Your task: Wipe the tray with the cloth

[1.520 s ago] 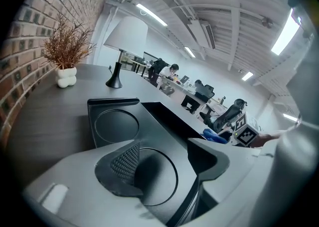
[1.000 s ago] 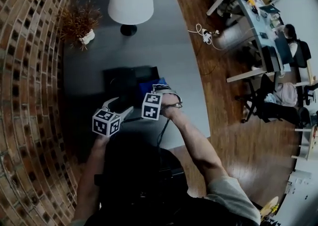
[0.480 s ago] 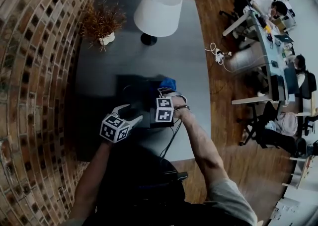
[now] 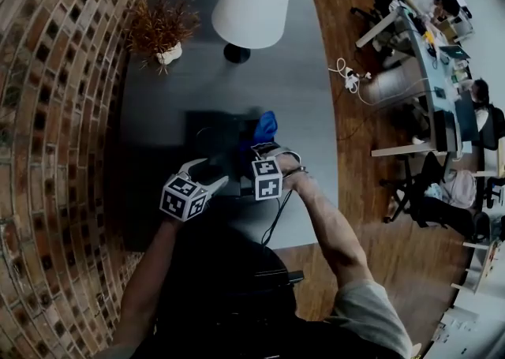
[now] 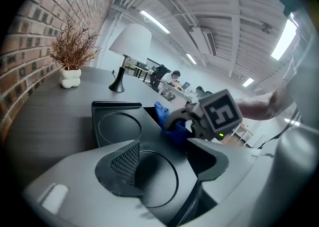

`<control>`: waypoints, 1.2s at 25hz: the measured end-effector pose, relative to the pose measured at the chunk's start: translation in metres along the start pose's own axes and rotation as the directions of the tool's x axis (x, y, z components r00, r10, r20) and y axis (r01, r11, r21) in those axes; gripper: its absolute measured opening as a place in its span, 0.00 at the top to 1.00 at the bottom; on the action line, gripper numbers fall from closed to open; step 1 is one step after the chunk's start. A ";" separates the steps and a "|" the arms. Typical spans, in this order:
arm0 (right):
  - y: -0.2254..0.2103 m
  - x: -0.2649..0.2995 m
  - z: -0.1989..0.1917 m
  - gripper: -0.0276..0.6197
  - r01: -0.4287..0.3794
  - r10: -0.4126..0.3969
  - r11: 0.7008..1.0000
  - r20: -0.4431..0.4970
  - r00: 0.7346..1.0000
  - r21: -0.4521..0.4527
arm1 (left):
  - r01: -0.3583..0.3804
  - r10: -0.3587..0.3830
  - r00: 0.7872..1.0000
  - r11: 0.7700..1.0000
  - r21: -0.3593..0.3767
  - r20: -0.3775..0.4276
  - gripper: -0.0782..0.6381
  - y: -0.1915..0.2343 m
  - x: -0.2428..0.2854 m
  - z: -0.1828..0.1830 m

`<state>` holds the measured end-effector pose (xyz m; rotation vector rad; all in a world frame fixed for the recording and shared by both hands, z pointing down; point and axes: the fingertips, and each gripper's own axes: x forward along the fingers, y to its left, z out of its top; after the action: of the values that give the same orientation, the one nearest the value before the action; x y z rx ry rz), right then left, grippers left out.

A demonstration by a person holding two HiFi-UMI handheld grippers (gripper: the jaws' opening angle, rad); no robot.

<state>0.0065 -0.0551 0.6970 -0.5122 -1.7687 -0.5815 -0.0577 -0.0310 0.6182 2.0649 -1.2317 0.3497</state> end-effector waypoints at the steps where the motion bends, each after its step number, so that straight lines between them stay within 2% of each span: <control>1: 0.024 -0.002 0.004 0.62 -0.056 0.056 0.997 0.000 0.998 -0.051 | -0.001 0.001 1.000 1.000 0.001 0.000 0.49 0.000 0.000 0.000; 4: 0.071 -0.011 0.005 0.65 -0.223 0.221 0.962 -0.028 0.975 -0.158 | -0.002 0.002 1.000 1.000 0.001 0.009 0.50 0.001 0.001 0.002; 5: 0.069 -0.012 0.000 0.65 -0.237 0.234 0.959 -0.042 0.971 -0.154 | -0.004 0.004 1.000 1.000 0.001 0.010 0.51 0.001 0.002 0.002; 6: 0.054 -0.011 -0.006 0.65 -0.200 0.196 0.974 -0.051 0.979 -0.109 | -0.007 0.007 1.000 1.000 0.003 0.007 0.51 0.000 0.002 0.001; 7: 0.027 -0.009 -0.015 0.64 -0.110 0.109 0.994 -0.066 0.992 -0.014 | -0.008 0.008 1.000 1.000 0.007 0.002 0.51 0.000 0.002 0.001; 8: -0.006 -0.007 -0.028 0.64 0.015 -0.003 0.992 -0.097 0.995 0.124 | -0.009 0.009 1.000 1.000 0.013 -0.003 0.51 -0.001 0.003 0.000; 9: -0.039 -0.007 -0.042 0.64 0.140 -0.105 0.950 -0.138 0.985 0.278 | -0.008 0.008 1.000 1.000 0.018 -0.005 0.51 -0.002 0.003 0.000; 10: -0.064 -0.007 -0.051 0.64 0.227 -0.171 0.880 -0.168 0.971 0.417 | -0.008 0.008 1.000 1.000 0.021 -0.006 0.51 -0.003 0.004 -0.001; 11: -0.079 -0.005 -0.053 0.64 0.265 -0.201 0.813 -0.177 0.963 0.519 | -0.008 0.008 1.000 1.000 0.022 -0.007 0.51 -0.003 0.004 -0.001; 12: -0.086 -0.002 -0.050 0.64 0.276 -0.213 0.774 -0.175 0.961 0.571 | -0.009 0.010 1.000 1.000 0.024 -0.008 0.50 -0.003 0.004 -0.001; 13: -0.088 0.002 -0.046 0.64 0.284 -0.226 0.766 -0.172 0.959 0.577 | -0.012 0.012 1.000 1.000 0.025 -0.009 0.51 -0.003 0.004 -0.002; 15: -0.090 0.004 -0.037 0.64 0.308 -0.276 0.794 -0.140 0.951 0.524 | -0.019 0.019 1.000 0.999 0.032 -0.012 0.51 -0.002 0.003 -0.002; 17: -0.086 0.005 -0.028 0.64 0.302 -0.299 0.853 -0.075 0.951 0.427 | -0.027 0.028 1.000 0.999 0.036 -0.010 0.51 0.000 0.003 -0.001; 19: -0.060 0.004 -0.018 0.64 0.212 -0.210 0.935 -0.038 0.977 0.284 | -0.032 0.032 0.999 0.999 0.033 -0.008 0.51 0.001 0.003 -0.001; 20: -0.037 0.003 -0.013 0.64 0.132 -0.128 0.973 -0.032 0.991 0.191 | -0.032 0.033 0.999 0.999 0.031 -0.009 0.51 0.001 0.003 -0.002; 21: -0.008 0.000 -0.007 0.64 0.035 -0.032 0.995 -0.030 0.999 0.091 | -0.032 0.032 0.999 0.999 0.028 -0.009 0.51 0.001 0.003 -0.002; 22: 0.023 -0.003 -0.002 0.64 -0.068 0.068 0.998 -0.031 0.997 -0.001 | -0.032 0.032 0.999 0.999 0.026 -0.009 0.51 0.001 0.003 -0.002; 23: 0.050 -0.007 0.002 0.64 -0.157 0.155 0.985 -0.037 0.987 -0.073 | -0.032 0.032 0.999 0.999 0.025 -0.010 0.51 0.001 0.002 -0.002; 24: 0.066 -0.010 0.001 0.65 -0.215 0.210 0.970 -0.051 0.976 -0.112 | -0.033 0.033 0.999 0.999 0.025 -0.009 0.51 0.000 0.002 -0.002; 25: 0.067 -0.011 -0.004 0.65 -0.224 0.217 0.968 -0.070 0.974 -0.112 | -0.036 0.036 0.999 0.999 0.028 -0.008 0.52 0.000 0.002 -0.001; 26: 0.050 -0.010 -0.012 0.65 -0.174 0.168 0.982 -0.090 0.982 -0.070 | -0.038 0.038 0.999 0.999 0.031 -0.006 0.52 0.000 0.003 -0.001; 27: 0.020 -0.009 -0.024 0.65 -0.071 0.071 0.997 -0.118 0.990 0.004 | -0.040 0.040 0.999 0.999 0.034 -0.005 0.52 0.000 0.003 -0.001; 28: -0.016 -0.009 -0.037 0.65 0.060 -0.045 0.994 -0.162 0.986 0.093 | -0.040 0.041 0.999 0.999 0.035 -0.004 0.52 0.000 0.004 0.000; 29: -0.048 -0.010 -0.051 0.64 0.181 -0.141 0.967 -0.215 0.966 0.179 | -0.041 0.041 0.999 0.999 0.035 -0.003 0.52 0.000 0.004 0.000; 30: -0.071 -0.009 -0.060 0.64 0.260 -0.195 0.932 -0.256 0.947 0.253 | -0.041 0.041 0.999 0.999 0.034 -0.003 0.52 0.000 0.004 0.000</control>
<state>0.0101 -0.1481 0.6933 -0.0350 -1.6657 -0.5129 -0.0557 -0.0337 0.6205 2.0694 -1.2751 0.3959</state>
